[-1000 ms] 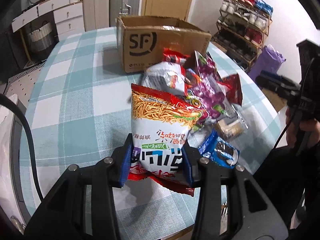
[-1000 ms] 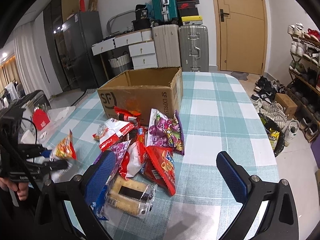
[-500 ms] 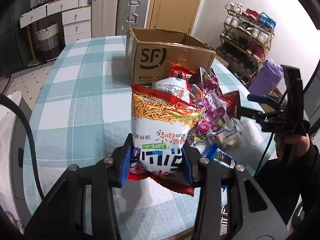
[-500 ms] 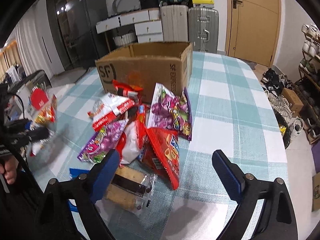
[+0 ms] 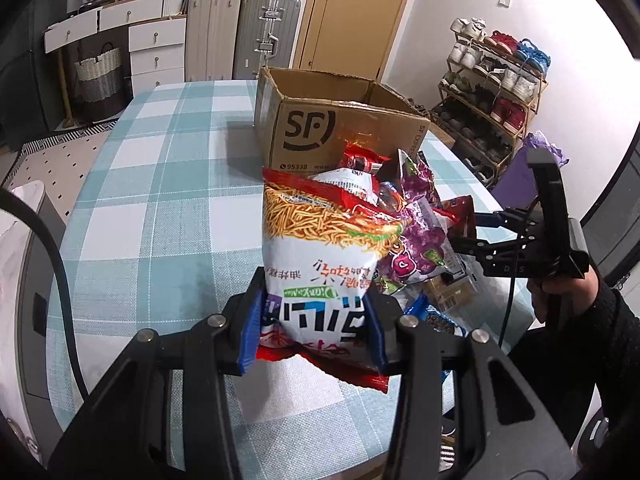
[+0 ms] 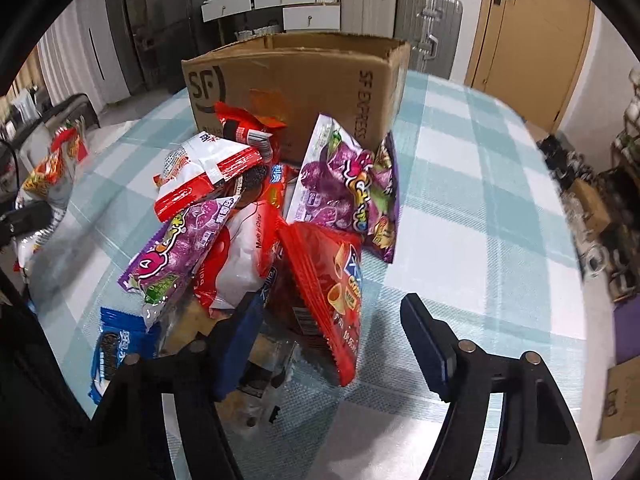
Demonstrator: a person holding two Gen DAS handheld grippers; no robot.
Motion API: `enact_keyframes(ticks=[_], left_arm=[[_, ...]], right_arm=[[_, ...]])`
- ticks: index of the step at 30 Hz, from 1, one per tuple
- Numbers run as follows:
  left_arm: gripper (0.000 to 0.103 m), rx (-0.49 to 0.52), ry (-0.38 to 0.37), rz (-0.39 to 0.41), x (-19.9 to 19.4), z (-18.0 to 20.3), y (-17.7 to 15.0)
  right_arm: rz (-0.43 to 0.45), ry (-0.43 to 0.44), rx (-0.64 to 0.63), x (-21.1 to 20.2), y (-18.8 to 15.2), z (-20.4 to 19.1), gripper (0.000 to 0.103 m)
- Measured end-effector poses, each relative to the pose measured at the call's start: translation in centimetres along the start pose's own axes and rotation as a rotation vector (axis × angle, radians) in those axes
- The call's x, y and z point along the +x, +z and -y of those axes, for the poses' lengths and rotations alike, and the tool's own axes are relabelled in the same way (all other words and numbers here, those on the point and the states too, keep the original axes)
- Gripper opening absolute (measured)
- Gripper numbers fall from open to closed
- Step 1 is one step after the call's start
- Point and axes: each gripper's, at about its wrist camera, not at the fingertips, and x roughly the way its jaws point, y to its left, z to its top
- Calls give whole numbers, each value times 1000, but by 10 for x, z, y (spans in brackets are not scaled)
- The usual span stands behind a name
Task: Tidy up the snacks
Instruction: 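Lift the noodle bag with the left gripper while the right gripper grasps a red chip bag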
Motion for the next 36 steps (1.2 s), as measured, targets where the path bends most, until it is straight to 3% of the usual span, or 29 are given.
enact_keyframes(ticks=[7, 18, 36], left_arm=[[40, 1, -2, 0, 0, 0, -1], [40, -1, -2, 3, -1, 2, 0], [40, -5, -8, 11, -2, 5, 3]], right_arm=[[-14, 50, -12, 5, 0, -3, 57], [-18, 81, -7, 5, 0, -4, 44], [31, 78, 40, -16, -4, 5, 39]])
